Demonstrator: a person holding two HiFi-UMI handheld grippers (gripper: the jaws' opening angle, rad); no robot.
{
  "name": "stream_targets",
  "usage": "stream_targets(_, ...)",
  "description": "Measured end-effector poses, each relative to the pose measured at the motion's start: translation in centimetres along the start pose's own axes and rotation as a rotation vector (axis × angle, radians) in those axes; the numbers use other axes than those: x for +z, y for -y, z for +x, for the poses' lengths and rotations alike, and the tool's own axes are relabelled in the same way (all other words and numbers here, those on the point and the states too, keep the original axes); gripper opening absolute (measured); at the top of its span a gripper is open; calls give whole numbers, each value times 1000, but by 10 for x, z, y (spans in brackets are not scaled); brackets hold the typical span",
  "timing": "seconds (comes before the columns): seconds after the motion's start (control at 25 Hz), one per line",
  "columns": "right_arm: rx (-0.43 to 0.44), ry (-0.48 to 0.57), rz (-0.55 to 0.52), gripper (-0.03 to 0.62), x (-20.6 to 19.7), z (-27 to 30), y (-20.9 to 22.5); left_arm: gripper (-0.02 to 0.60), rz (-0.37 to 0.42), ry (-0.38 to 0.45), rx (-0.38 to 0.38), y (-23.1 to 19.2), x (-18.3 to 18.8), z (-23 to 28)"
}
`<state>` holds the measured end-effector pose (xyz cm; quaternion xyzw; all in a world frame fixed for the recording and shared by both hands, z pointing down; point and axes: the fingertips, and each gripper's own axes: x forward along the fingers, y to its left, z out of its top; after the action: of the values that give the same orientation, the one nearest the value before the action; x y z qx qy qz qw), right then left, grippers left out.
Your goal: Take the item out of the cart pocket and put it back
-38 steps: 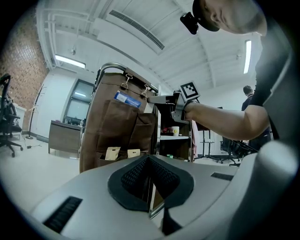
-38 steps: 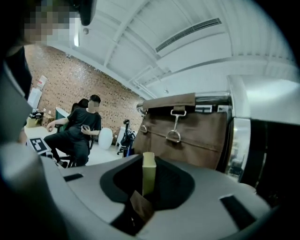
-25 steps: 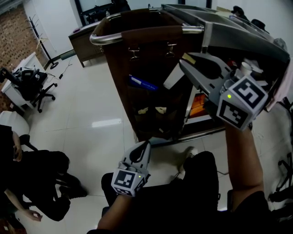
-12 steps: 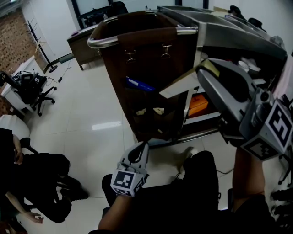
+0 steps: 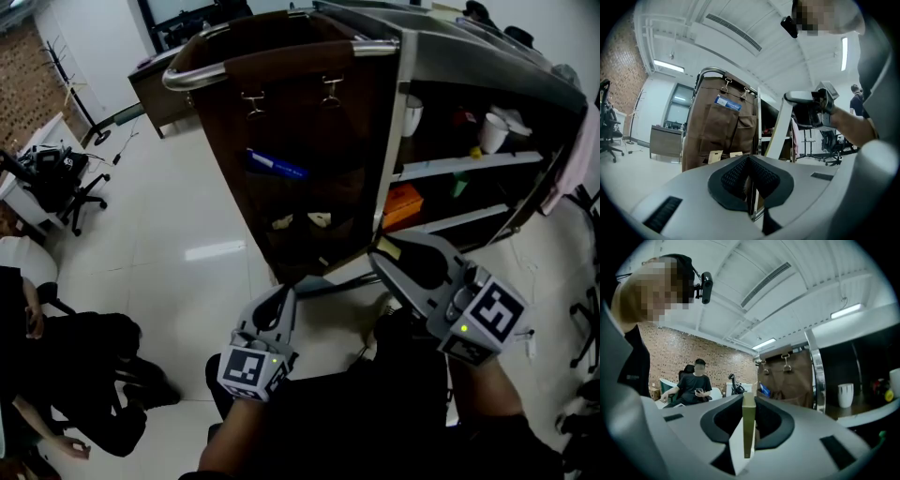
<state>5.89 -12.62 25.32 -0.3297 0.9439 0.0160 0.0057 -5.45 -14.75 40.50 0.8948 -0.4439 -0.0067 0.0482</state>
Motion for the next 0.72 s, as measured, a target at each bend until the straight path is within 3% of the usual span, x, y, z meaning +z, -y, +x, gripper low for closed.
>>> stream_targets(0.32, -58, -132, 73, 89, -100, 7, -6, 0, 7, -6, -19, 6, -1, 2)
stream_targets(0.72, -63, -234, 80, 89, -157, 25, -12, 0, 22, -4, -57, 16, -3, 5)
